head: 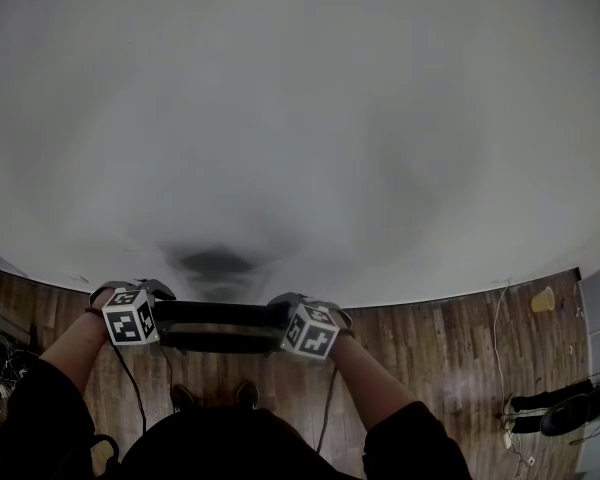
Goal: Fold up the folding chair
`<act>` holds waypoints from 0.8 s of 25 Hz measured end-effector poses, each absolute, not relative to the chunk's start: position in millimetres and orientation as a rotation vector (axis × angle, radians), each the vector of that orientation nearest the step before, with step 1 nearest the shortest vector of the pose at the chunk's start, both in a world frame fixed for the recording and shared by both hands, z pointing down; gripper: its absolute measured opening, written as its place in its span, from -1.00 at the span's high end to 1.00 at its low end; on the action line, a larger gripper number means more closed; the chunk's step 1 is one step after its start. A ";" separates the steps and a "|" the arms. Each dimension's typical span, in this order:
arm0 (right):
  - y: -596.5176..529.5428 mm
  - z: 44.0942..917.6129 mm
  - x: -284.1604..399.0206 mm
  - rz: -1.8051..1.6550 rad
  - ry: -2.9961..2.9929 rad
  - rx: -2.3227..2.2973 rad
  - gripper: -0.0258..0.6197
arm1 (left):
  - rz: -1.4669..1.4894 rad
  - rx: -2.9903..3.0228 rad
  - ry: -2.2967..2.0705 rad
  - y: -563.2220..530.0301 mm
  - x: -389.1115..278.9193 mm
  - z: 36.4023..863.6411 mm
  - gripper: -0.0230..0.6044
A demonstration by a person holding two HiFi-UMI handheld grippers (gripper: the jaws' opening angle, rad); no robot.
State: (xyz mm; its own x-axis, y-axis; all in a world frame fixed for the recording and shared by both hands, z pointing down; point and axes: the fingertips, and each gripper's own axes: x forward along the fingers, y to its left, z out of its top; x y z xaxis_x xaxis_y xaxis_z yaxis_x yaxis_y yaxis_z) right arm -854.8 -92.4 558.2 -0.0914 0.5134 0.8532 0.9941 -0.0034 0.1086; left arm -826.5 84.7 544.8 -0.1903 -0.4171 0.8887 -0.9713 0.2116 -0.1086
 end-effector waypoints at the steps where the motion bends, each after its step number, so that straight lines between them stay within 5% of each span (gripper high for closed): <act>1: -92.2 557.8 -858.7 -1.016 -1.683 -1.556 0.43 | 0.937 1.289 -1.751 86.6 -829.5 542.9 0.39; 20: -85.8 557.5 -916.3 -1.091 -1.968 -1.240 0.21 | 1.050 1.045 -1.935 110.8 -874.5 536.1 0.42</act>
